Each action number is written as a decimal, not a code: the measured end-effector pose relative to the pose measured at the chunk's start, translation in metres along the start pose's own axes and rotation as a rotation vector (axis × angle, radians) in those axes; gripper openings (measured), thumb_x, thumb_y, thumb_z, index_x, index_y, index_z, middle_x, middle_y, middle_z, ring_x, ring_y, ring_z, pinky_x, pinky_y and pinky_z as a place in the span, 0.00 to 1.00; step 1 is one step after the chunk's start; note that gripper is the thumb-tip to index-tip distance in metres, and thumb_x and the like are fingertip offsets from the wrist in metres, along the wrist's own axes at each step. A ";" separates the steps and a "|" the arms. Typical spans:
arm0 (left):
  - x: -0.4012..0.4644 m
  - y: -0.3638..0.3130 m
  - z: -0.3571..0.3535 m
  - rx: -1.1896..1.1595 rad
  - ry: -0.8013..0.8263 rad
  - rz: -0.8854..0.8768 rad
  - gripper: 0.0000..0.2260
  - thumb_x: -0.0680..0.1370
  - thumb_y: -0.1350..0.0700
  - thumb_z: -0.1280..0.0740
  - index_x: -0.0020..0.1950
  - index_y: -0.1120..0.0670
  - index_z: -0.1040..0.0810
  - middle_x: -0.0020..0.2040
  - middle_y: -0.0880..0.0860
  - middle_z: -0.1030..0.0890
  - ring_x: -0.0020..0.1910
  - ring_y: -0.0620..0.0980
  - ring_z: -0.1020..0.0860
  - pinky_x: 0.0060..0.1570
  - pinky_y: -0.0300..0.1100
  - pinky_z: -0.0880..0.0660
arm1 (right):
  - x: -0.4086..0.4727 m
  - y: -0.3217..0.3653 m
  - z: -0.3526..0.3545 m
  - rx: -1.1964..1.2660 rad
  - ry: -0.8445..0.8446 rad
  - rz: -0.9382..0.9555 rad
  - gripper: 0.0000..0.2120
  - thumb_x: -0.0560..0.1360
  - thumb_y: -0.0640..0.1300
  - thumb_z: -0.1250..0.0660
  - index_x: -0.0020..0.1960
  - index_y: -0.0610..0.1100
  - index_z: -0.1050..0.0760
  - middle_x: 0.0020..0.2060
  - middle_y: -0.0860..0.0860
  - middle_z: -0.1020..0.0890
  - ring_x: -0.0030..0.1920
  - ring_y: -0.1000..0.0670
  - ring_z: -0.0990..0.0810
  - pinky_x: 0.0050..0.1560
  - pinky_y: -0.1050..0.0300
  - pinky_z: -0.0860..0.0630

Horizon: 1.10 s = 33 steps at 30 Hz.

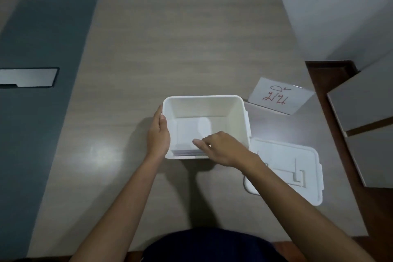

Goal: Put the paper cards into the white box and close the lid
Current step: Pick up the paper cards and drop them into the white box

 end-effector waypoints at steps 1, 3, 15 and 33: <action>0.001 -0.001 -0.002 0.006 -0.002 -0.006 0.19 0.83 0.52 0.49 0.74 0.45 0.35 0.73 0.46 0.29 0.70 0.45 0.31 0.63 0.35 0.38 | 0.001 -0.003 0.009 0.034 -0.024 0.007 0.29 0.82 0.61 0.48 0.37 0.41 0.23 0.38 0.43 0.17 0.41 0.41 0.22 0.45 0.48 0.26; 0.004 -0.004 -0.005 0.032 -0.002 -0.020 0.19 0.83 0.53 0.49 0.75 0.46 0.34 0.72 0.48 0.29 0.68 0.44 0.30 0.62 0.34 0.38 | 0.006 -0.016 0.039 0.137 -0.201 0.036 0.21 0.81 0.57 0.43 0.46 0.43 0.18 0.44 0.47 0.15 0.46 0.45 0.20 0.48 0.51 0.25; 0.021 -0.016 -0.028 0.013 0.087 -0.038 0.19 0.83 0.52 0.48 0.72 0.42 0.33 0.71 0.43 0.28 0.69 0.43 0.30 0.70 0.47 0.33 | 0.022 -0.254 0.143 -0.077 -0.536 -0.665 0.18 0.73 0.46 0.27 0.63 0.45 0.22 0.56 0.39 0.17 0.62 0.38 0.23 0.73 0.39 0.42; 0.024 -0.016 -0.030 0.019 0.083 -0.058 0.19 0.83 0.53 0.48 0.74 0.46 0.32 0.72 0.46 0.28 0.69 0.44 0.31 0.67 0.37 0.37 | 0.007 -0.013 0.077 -0.056 -0.369 0.000 0.07 0.77 0.47 0.33 0.52 0.49 0.18 0.47 0.48 0.14 0.48 0.42 0.17 0.41 0.56 0.26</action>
Point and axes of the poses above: each hand's wrist, its own x-axis towards the middle knuckle, its own z-axis out of the back of the hand, y = z × x, the point moved 6 cm from there along x, towards the middle knuckle
